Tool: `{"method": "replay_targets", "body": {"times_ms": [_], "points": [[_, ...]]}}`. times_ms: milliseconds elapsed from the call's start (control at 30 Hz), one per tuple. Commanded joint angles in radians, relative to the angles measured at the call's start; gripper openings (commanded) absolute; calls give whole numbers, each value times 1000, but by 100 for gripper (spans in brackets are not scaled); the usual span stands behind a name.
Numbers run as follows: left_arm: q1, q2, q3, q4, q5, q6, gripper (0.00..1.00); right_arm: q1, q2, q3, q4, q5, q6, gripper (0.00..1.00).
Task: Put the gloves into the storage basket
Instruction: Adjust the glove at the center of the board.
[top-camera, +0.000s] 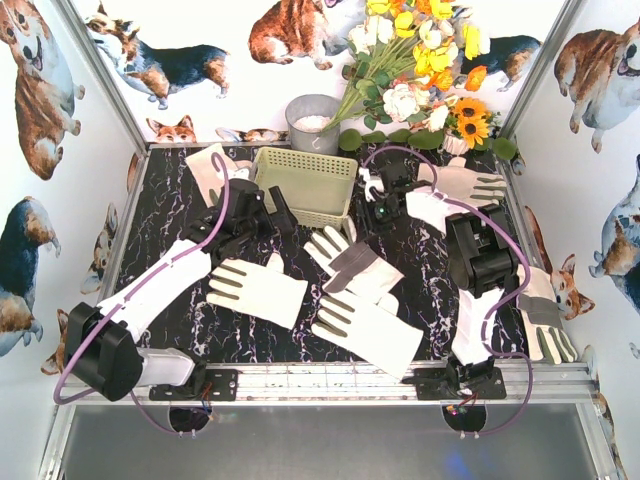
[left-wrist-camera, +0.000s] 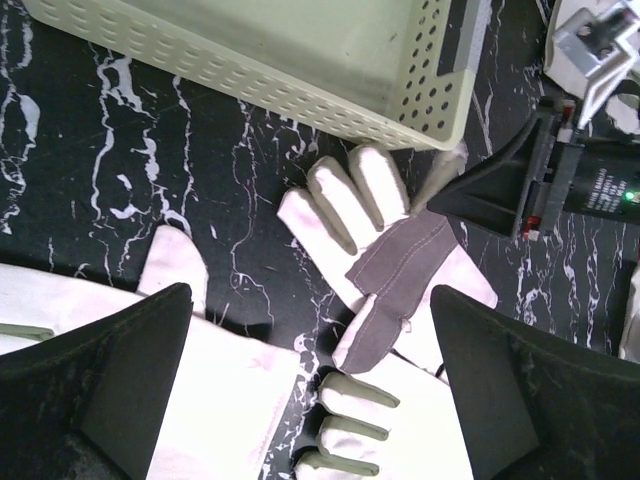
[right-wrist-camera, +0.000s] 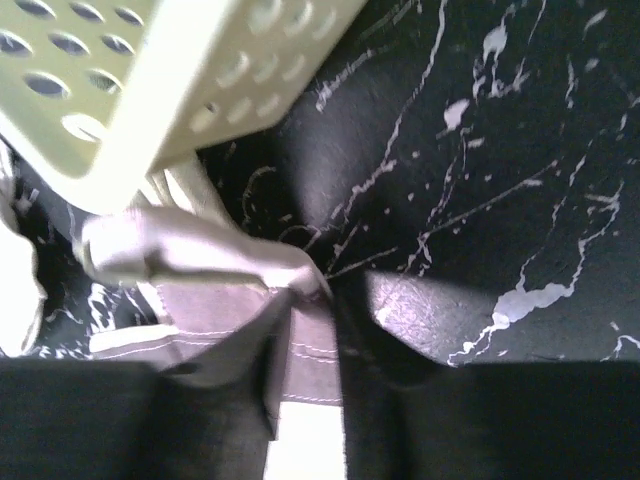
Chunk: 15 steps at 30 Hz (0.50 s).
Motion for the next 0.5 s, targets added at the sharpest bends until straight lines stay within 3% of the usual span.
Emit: {"method": "replay_targets", "body": {"times_ms": [0,67,133,467], "points": [[-41,4,41,15,4,26,100,-20,-85,-64,48,11,43,13],[-56,20,52,9,4,25,100,-34,-126,-96,53,11,52,3],[-70,38,66,12,8,26,100,-49,-177,-128,60,17,67,0],[-132,189,170,45,48,21,100,-187,-492,-331,99,137,219,0]]}}
